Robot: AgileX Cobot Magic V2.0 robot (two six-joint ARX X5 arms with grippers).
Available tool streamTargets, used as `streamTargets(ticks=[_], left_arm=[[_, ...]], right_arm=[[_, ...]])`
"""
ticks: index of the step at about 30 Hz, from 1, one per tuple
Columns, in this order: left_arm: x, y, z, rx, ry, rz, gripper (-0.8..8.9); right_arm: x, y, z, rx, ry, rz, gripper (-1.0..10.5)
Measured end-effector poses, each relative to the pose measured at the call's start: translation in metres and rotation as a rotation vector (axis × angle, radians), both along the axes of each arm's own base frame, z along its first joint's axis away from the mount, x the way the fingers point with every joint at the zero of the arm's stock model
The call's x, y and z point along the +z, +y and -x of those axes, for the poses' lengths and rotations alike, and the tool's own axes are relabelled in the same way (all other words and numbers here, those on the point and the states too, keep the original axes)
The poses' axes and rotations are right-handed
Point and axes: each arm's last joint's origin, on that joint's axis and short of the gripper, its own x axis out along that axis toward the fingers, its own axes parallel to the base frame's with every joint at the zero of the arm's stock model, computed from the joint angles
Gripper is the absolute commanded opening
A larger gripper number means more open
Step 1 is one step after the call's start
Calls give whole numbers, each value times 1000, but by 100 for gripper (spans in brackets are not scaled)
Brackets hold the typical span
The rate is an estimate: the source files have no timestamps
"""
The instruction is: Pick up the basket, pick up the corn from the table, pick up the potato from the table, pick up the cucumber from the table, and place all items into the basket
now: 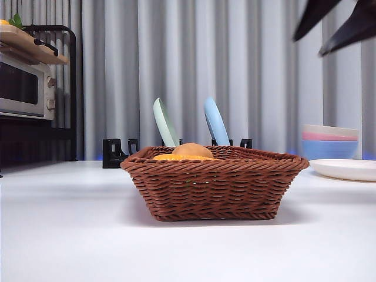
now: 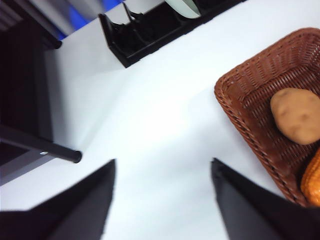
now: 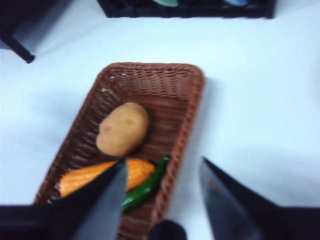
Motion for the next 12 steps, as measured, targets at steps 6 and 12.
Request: streamTargets(ticks=[6,12], left_arm=[[-49,12,18,-57,-83,131,-12],[-91,40,59,-154,-203,294,-12]], right_arm=[[19,-13,37,-60,-100,91,-17],[8,-20,75,-93,-233,99,-17]])
